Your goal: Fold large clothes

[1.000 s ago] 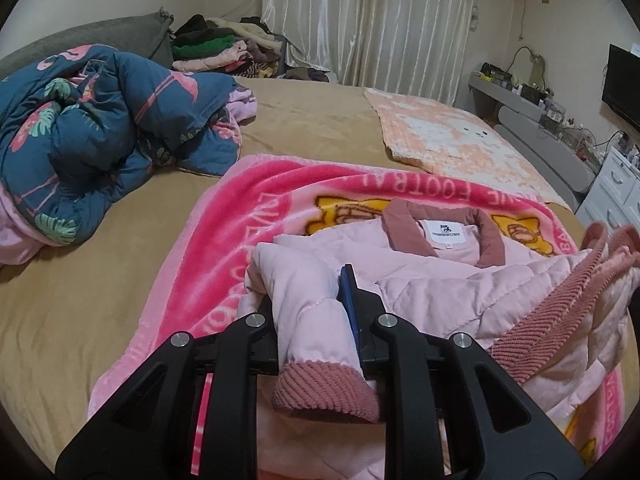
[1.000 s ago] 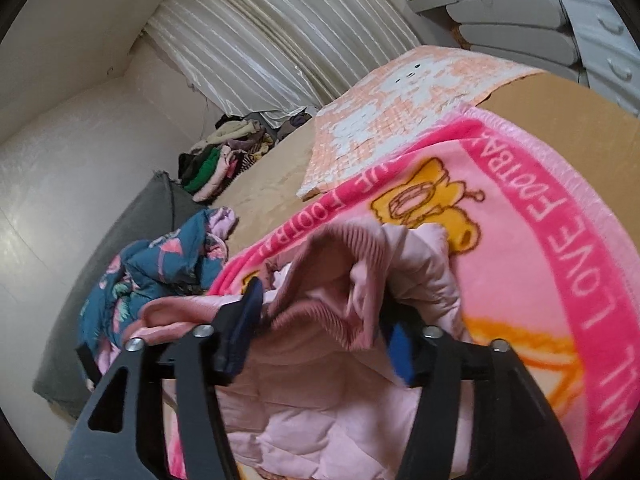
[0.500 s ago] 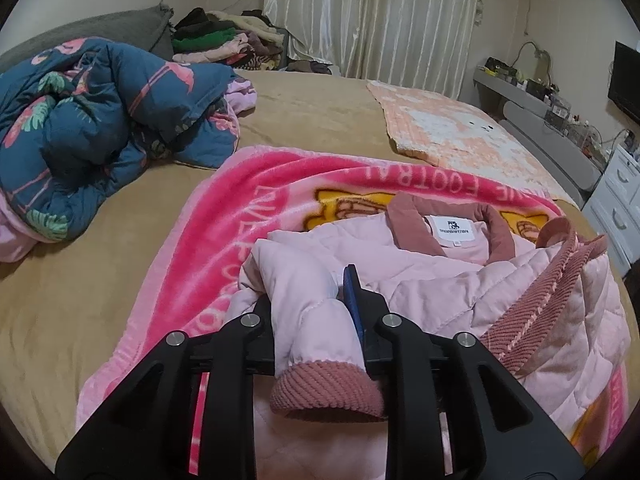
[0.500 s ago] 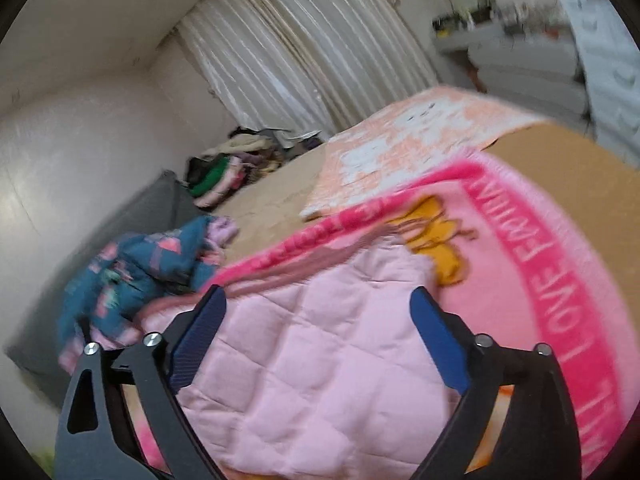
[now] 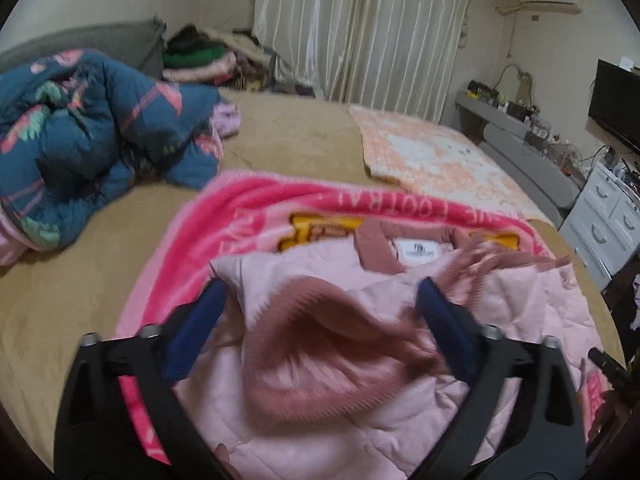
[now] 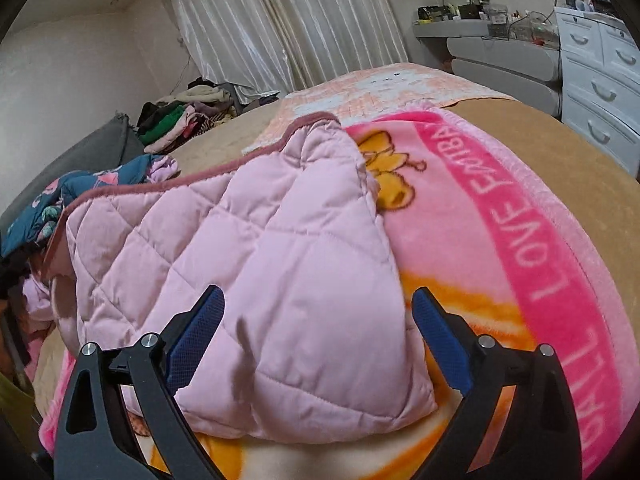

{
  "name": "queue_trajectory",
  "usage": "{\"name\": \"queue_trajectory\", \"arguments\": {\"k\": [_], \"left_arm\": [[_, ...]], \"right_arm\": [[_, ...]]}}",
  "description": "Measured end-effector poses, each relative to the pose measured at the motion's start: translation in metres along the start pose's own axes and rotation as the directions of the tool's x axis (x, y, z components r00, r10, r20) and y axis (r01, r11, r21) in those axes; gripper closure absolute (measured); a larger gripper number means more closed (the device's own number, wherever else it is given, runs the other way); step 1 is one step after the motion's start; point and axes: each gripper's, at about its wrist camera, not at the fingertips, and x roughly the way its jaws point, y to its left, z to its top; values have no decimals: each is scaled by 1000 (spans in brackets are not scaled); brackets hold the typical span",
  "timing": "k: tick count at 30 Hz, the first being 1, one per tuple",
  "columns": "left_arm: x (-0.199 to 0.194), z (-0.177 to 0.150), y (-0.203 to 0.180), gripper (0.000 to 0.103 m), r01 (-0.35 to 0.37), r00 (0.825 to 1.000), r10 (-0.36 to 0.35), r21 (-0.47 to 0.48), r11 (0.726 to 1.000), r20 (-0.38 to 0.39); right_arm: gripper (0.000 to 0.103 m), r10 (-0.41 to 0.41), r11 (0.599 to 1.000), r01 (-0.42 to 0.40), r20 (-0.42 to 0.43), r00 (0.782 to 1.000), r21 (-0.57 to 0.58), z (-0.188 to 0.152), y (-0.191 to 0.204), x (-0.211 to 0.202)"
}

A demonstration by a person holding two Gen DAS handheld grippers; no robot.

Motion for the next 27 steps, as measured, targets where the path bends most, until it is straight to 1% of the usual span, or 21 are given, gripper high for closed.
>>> {"name": "queue_trajectory", "arguments": {"k": [2, 5, 7, 9, 11, 14, 18, 24, 27], "left_arm": [[-16, 2, -4, 10, 5, 999, -6, 17, 1000, 44], [-35, 1, -6, 9, -7, 995, 4, 33, 999, 98], [-42, -4, -5, 9, -30, 993, 24, 46, 999, 119], [-44, -13, -2, 9, -68, 991, 59, 70, 995, 119], [-38, -21, 1, 9, -102, 991, 94, 84, 991, 94], [-27, -32, 9, 9, -108, 994, 105, 74, 991, 40], [-18, -44, 13, 9, -125, 992, 126, 93, 988, -3], [2, -68, 20, 9, -128, 987, 138, 113, 985, -78], [18, -79, 29, 9, -101, 984, 114, 97, 990, -135]], "right_arm": [[9, -7, 1000, 7, 13, 1000, -4, -1, 1, -2], [9, -11, 1000, 11, 44, 999, 7, -1, 1, -8], [9, -13, 1000, 13, 55, 998, 7, -1, 2, -12], [9, -21, 1000, 22, 63, 998, -7, 0, 3, -14], [9, -35, 999, 37, 71, 997, -28, 0, 5, -15], [9, -47, 998, 50, 74, 996, -40, 0, 5, -15], [9, -60, 996, 65, 74, 995, -63, 0, 8, -16], [9, -74, 992, 79, 62, 995, -95, -1, 7, -13], [9, -73, 991, 79, 53, 996, -105, -1, 5, -9]]}}
